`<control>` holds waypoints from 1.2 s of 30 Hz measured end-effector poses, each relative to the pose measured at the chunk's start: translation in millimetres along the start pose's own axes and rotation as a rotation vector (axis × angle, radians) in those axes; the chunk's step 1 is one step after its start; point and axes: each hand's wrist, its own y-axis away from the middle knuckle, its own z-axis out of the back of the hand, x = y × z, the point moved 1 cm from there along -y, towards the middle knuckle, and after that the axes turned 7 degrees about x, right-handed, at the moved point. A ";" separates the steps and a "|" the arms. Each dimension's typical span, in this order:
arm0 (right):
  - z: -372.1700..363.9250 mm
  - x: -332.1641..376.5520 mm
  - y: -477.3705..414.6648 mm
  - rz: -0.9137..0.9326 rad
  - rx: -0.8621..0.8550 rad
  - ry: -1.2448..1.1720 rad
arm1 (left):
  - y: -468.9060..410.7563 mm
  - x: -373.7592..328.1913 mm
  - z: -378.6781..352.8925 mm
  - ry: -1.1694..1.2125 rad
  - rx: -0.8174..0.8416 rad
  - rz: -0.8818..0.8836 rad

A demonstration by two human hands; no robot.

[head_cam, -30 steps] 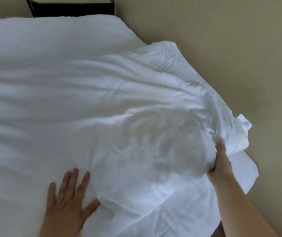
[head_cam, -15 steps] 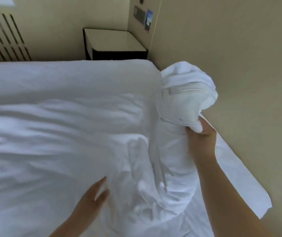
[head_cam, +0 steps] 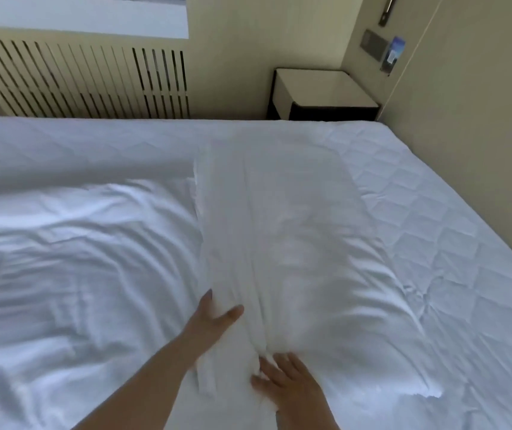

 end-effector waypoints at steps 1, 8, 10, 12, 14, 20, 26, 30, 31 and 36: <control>-0.4 6.2 -1.8 -0.066 0.054 0.002 | -5.0 9.4 -6.3 -0.037 0.008 0.015; 21.0 12.2 -4.6 -0.471 -0.199 -0.380 | -17.3 12.8 -7.1 -0.051 -0.099 -0.056; 24.6 15.2 -8.3 -0.647 -0.177 -0.533 | -16.4 16.2 2.4 0.027 -0.063 -0.055; 21.7 20.8 -11.3 -0.777 -0.095 -0.516 | -11.9 20.6 8.7 0.088 -0.070 -0.039; 16.7 37.9 -16.1 -0.808 -0.102 -0.453 | -4.2 22.9 13.4 0.007 -0.193 -0.084; -8.8 90.9 -15.7 -0.583 -0.113 -0.406 | 30.1 20.8 -3.8 -0.370 0.046 -0.200; 3.1 59.1 11.0 -0.522 -0.341 -0.338 | 36.5 46.7 -30.6 -0.241 -0.145 -0.118; 17.7 9.1 24.3 -0.664 -0.453 -0.255 | 43.6 53.4 -40.8 -0.176 -0.036 -0.059; 18.6 -1.0 25.0 -0.656 -0.388 -0.208 | 45.1 55.6 -45.4 -0.186 0.014 -0.050; 22.4 -15.0 23.7 -0.654 -0.208 -0.218 | 54.4 58.5 -61.9 -0.171 -0.100 -0.058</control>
